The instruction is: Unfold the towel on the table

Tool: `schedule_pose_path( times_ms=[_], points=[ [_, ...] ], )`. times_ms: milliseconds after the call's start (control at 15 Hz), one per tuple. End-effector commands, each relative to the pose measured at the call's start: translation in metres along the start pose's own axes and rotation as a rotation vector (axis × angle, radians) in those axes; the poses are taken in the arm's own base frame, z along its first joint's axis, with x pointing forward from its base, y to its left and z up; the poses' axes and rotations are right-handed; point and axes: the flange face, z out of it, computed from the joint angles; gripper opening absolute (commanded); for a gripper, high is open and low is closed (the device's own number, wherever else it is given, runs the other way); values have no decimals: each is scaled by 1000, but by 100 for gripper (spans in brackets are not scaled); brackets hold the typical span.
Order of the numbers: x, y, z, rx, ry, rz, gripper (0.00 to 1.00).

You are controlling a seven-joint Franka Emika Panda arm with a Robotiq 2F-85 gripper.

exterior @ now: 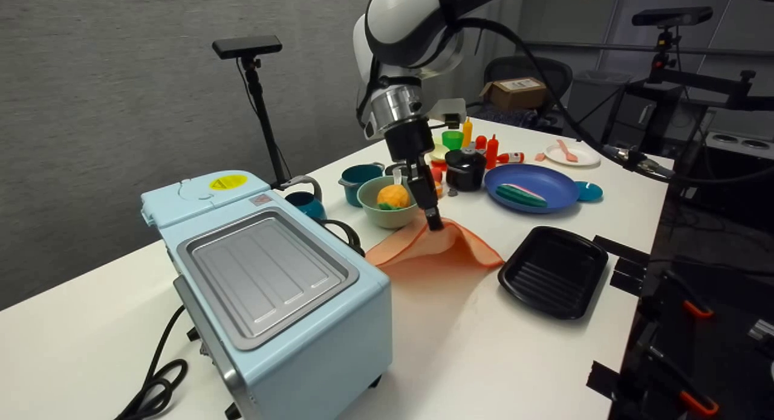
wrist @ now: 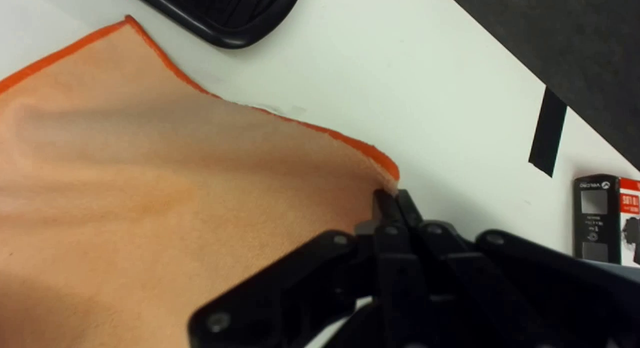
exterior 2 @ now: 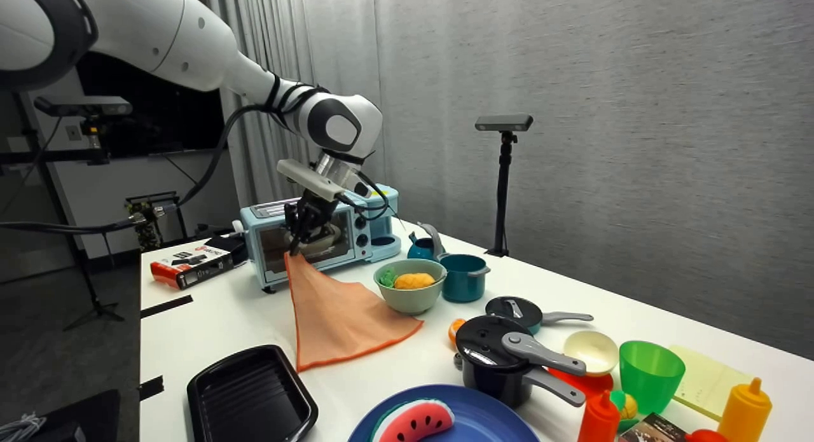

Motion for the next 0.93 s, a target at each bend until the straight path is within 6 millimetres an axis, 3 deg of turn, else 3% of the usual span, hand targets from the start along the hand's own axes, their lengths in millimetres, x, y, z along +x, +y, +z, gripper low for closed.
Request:
schedule_pose_path(
  times_ms=[0, 267, 467, 667, 867],
  points=[
    [-2, 7, 13, -27, -60, -55, 28],
    [0, 15, 22, -31, -91, -81, 58],
    [3, 20, 16, -43, -56, -70, 80],
    [5, 30, -13, -129, 83, -13, 100],
    [2, 40, -47, -217, 223, 55, 100]
  ],
)
